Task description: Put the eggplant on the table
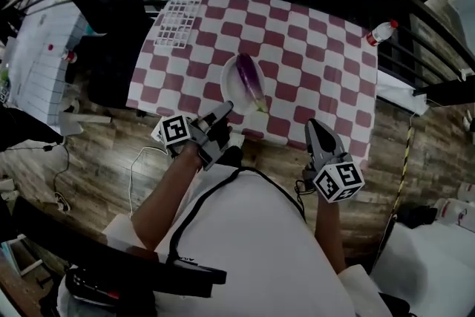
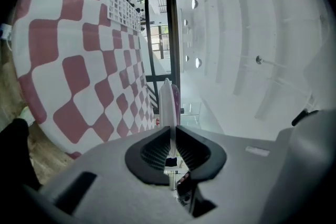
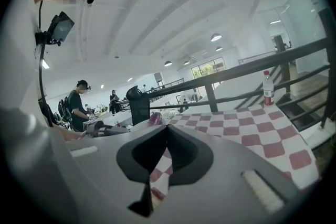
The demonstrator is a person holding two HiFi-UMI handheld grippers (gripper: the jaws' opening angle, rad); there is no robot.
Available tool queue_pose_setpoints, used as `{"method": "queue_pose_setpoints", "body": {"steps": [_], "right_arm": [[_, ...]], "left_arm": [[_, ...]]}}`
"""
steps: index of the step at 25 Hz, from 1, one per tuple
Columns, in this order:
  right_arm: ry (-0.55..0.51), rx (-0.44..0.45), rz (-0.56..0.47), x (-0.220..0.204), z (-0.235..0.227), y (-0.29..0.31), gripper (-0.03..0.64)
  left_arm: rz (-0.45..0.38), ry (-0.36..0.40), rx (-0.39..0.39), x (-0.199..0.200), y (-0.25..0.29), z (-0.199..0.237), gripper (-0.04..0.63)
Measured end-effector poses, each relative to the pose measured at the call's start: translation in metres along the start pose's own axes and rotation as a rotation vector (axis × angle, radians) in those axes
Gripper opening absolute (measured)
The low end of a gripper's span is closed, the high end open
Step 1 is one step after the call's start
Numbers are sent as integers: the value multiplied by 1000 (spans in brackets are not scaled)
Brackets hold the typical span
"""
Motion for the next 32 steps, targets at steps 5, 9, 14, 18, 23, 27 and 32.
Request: {"method": "queue_pose_setpoints", "body": {"steps": [5, 9, 14, 18, 23, 27, 32], "right_arm": [[9, -47, -24, 16, -3, 31, 6], [15, -85, -32, 22, -6, 53, 6], [27, -119, -38, 26, -5, 76, 6], [25, -136, -32, 28, -4, 90, 6], [13, -147, -21, 33, -2, 101, 6], [8, -145, 0, 35, -4, 106, 6], [9, -135, 12, 37, -12, 107, 6]], "left_arm": [[52, 4, -4, 42, 23, 1, 40], [95, 8, -12, 68, 41, 3, 40], [138, 1, -17, 93, 57, 9, 40], [153, -11, -27, 107, 64, 12, 40], [167, -23, -34, 118, 71, 18, 40], [162, -30, -41, 123, 76, 19, 40], [156, -40, -31, 121, 81, 22, 38]]}}
Point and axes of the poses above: the fingertips, and each gripper's own axes: y forward along the fingers, z to its left, x out of its top, the point moved 3 cm from there along -y, backward along the fingers
